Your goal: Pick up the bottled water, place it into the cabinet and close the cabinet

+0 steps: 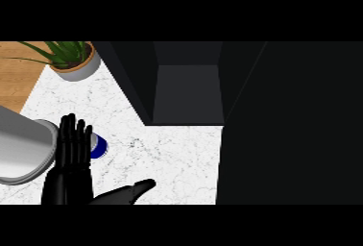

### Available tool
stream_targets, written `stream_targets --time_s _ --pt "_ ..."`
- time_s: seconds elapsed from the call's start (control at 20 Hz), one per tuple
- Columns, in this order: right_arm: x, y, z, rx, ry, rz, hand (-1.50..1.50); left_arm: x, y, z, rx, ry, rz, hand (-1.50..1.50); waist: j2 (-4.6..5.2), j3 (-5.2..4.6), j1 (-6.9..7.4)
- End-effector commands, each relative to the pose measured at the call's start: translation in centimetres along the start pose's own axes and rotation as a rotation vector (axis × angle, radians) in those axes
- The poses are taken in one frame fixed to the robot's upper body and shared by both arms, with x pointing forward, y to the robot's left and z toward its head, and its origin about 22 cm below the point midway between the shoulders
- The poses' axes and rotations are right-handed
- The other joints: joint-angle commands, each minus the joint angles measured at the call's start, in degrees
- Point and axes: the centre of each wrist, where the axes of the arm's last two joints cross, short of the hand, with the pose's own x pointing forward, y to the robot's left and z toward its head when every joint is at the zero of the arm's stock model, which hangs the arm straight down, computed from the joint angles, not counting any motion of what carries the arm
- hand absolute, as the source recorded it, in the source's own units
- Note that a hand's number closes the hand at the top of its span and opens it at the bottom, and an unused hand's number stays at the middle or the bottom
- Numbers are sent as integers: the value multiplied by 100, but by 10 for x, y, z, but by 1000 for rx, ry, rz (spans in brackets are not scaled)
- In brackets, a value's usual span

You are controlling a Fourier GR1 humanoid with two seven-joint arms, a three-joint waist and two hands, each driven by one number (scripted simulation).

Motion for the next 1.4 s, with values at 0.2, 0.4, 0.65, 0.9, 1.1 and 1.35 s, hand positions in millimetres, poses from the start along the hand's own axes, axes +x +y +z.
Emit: stream_targets --time_s 0.2,0.4,0.65,0.9,1.1,1.35 --pt "10 14 22 31 9 1 -150 2 12 15 33 9 -18 -150 -1 -1 -7" --pt "-2 -6 21 24 -3 22 -150 -20 29 19 3 -28 -34 -150 1 -2 2" --pt "5 -17 35 19 -5 9 -150 -18 36 30 72 -48 -24 -150 -4 -1 -1" --pt "-16 -9 34 17 -6 30 -150 -19 71 -4 124 -60 -39 -150 3 -2 -10" --pt "-29 -6 21 24 -4 17 -150 -41 84 -7 110 -24 -64 -150 6 -2 4" --pt "-30 9 35 51 -1 14 -150 -66 95 -11 98 -11 -132 -150 3 -2 -16"
